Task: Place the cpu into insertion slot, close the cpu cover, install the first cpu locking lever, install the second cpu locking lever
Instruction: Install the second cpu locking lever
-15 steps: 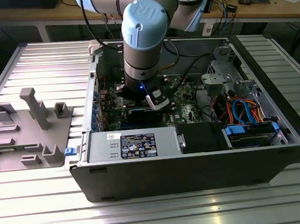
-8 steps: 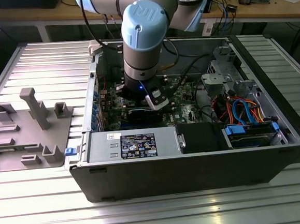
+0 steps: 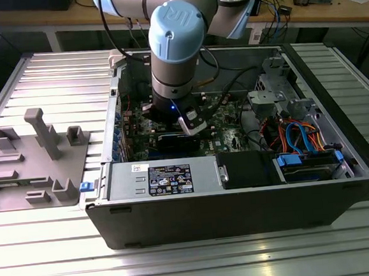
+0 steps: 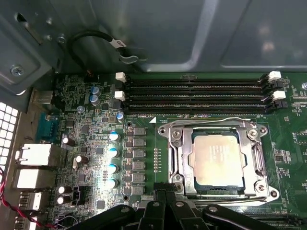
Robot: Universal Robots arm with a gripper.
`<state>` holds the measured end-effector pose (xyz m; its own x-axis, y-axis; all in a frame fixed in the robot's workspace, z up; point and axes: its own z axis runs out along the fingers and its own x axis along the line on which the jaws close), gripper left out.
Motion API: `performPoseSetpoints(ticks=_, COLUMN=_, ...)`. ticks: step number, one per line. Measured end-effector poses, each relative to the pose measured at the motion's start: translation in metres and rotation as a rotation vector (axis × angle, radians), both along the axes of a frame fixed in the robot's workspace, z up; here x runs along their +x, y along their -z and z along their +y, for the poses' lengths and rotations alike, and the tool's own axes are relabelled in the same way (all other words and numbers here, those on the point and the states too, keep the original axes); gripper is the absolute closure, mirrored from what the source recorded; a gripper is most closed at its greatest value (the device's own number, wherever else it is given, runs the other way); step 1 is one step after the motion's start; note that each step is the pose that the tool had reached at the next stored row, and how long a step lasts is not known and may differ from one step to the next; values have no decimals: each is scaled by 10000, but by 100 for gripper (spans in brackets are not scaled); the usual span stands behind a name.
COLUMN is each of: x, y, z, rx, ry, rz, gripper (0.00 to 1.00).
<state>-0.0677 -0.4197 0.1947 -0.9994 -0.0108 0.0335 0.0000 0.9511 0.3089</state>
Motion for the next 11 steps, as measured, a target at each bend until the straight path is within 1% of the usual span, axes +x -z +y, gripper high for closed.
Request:
performPoseSetpoints(ticks=4, x=-3, y=-10, z=2, rx=3, ry=0, rz=-2, gripper=89)
performPoseSetpoints(ticks=7, x=-4, y=-73, z=2, rx=4, ry=1, rz=-2, gripper=89)
performPoseSetpoints(ticks=10, x=-5, y=-152, z=2, rx=3, ry=0, rz=-1, gripper=89)
performPoseSetpoints(ticks=11, x=-5, y=-188, z=2, rx=3, ry=0, rz=-1, gripper=89)
